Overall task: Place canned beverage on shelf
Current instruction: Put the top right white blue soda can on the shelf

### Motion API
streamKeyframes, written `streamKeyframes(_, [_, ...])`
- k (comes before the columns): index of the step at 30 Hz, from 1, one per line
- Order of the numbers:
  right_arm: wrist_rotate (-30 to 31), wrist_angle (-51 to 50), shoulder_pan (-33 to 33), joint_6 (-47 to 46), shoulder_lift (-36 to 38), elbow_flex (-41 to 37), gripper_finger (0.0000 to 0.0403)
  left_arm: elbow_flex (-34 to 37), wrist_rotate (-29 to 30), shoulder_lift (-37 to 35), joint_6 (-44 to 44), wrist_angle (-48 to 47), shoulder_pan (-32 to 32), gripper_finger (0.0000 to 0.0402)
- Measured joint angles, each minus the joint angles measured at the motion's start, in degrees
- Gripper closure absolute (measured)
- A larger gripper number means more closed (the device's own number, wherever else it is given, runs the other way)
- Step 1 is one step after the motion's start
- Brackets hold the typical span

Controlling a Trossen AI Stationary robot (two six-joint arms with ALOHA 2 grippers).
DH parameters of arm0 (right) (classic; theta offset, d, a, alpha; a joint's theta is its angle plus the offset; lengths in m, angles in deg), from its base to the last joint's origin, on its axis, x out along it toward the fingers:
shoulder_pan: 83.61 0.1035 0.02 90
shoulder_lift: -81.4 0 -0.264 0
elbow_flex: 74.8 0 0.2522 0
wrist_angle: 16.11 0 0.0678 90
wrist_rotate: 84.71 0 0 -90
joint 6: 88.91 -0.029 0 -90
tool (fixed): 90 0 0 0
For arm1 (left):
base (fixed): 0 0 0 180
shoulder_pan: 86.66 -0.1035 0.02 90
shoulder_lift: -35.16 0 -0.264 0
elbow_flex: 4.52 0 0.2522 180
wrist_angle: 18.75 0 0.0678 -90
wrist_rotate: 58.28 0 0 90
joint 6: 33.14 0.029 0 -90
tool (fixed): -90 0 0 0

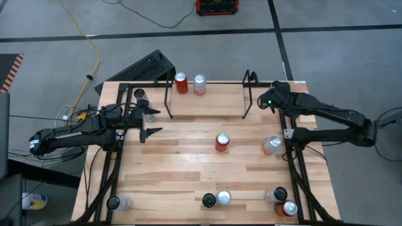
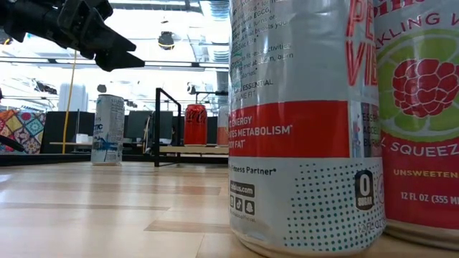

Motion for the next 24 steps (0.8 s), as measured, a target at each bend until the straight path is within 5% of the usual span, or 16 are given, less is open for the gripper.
streamKeyframes(9, [0.20,4.92,-6.57,2.26,0.85,-3.85,0.0152,0.00,-0.05,0.00,-0.47,-0.02,-0.01,0.0033])
streamKeyframes(24, [-3.40,14.78,-7.03,13.45,0.87,-3.85,0.0125,0.00,-0.02,0.00,-0.63,-0.02,0.00,0.0033])
